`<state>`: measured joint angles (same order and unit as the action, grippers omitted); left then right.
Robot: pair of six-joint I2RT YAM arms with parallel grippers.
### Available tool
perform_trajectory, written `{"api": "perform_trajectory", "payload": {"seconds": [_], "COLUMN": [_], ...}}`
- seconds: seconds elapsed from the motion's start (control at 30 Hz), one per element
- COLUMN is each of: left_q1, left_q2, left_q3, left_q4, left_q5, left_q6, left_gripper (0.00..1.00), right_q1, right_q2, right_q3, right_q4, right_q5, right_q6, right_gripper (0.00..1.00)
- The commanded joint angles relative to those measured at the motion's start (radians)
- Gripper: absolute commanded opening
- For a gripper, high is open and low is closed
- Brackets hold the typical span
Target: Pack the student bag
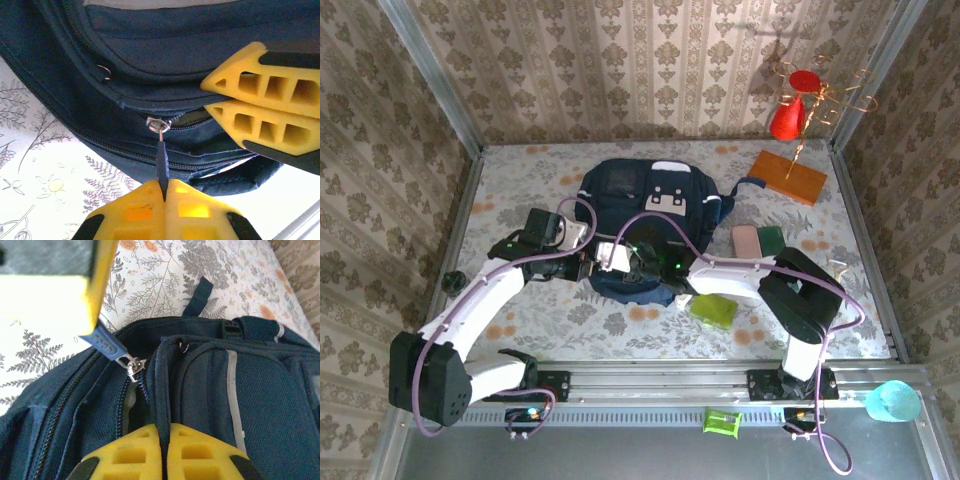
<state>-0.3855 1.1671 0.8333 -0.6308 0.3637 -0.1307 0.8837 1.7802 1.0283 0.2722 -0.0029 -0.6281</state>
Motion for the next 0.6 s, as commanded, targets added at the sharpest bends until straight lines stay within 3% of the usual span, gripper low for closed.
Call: {"api": "perform_trajectory", "payload": {"seconds": [0.0, 0.23, 0.57], "left_q1": [0.012, 0.009, 0.010], "left_q2": [-0.022, 0.006, 0.087], "left_q3": [0.016, 0.043, 0.118], "left_q4": [-0.065, -0.089, -0.078], "left_q5": [-0.053, -0.156, -0.317], "left_q6": [0.011, 0.056, 0.101], "left_gripper": [0.00, 0.00, 0.00], "right_q1": [-0.022, -0.098, -0.179], "right_q2": [-0.070, -0.174, -0.199], "right_q3": [-0.053, -0.173, -0.190], "right_q4": [0.098, 0.227, 0.336], "right_q5": [0.052, -0.101, -0.317], "right_q6": [0.007, 0.098, 0.214], "right_gripper": [0.02, 0.00, 0.00]}}
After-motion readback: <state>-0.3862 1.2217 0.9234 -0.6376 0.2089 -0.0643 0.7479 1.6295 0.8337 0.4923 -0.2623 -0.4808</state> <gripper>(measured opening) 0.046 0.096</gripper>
